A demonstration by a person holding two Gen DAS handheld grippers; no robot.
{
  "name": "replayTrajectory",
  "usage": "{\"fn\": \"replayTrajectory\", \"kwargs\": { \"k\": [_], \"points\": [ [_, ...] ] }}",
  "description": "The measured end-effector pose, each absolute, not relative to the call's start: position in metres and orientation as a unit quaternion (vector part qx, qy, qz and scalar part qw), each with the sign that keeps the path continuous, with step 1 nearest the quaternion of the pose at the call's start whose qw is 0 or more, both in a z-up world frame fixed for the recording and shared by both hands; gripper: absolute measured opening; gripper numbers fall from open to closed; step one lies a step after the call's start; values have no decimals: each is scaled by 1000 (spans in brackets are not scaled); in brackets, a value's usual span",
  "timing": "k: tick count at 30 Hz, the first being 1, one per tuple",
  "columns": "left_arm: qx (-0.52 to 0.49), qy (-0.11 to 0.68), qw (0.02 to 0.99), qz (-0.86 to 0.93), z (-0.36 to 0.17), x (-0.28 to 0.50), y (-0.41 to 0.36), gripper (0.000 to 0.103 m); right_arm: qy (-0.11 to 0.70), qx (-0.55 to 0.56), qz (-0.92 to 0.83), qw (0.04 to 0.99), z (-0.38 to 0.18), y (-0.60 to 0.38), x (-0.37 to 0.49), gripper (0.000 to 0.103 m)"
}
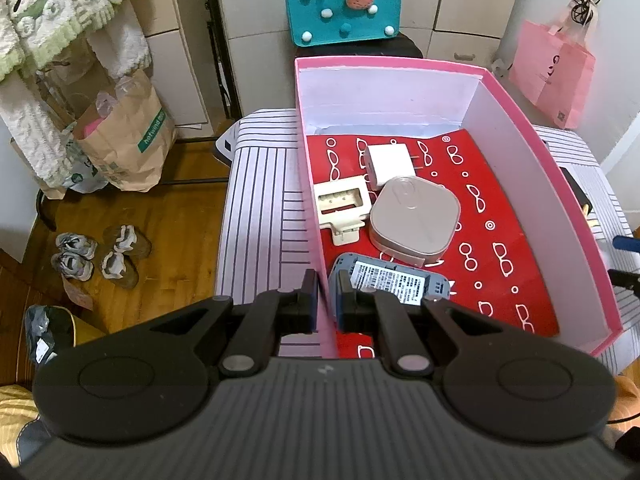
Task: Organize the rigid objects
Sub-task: 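Move the right gripper back to the bed and grasp the silver keys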
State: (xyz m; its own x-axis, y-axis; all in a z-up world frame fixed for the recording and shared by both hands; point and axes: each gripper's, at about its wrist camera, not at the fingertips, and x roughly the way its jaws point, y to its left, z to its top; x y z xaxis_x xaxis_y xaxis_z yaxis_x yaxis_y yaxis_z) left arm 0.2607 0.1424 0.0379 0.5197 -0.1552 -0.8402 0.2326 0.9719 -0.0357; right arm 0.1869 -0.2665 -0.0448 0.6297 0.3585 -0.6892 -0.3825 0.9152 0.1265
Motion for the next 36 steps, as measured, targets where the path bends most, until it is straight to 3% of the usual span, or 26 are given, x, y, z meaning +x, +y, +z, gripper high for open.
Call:
{"fn": "replayTrajectory", "kwargs": {
  "k": [12,15,16,17,19,25,26,28,30,32,36],
  "points": [
    [34,473,875,-98,37,257,141,8,371,-1,181,911,-70,-263,195,68],
    [32,473,875,-98,37,258,142,8,370,24,182,911,-73,-269,199,50],
    [33,473,875,-98,37,257,141,8,368,28,183,911,-72,-270,200,36],
    [33,473,875,-98,37,257,141,8,369,32,188,910,-71,-270,200,16],
    [33,473,875,-98,38,257,141,8,366,42,190,910,-68,-272,199,1],
    [31,473,875,-98,38,257,141,8,370,50,194,907,-63,-276,201,2],
    [32,473,875,-98,38,257,142,8,367,43,189,910,-61,-275,199,10],
    [31,472,875,-99,38,257,142,8,358,40,180,915,-58,-275,195,11],
    [32,472,875,-98,38,257,142,8,365,46,176,913,-56,-276,191,20],
    [32,472,875,-99,38,257,142,8,369,54,170,912,-54,-279,186,36],
    [32,472,876,-98,39,257,142,8,380,50,155,911,-54,-278,176,48]
  ]
}}
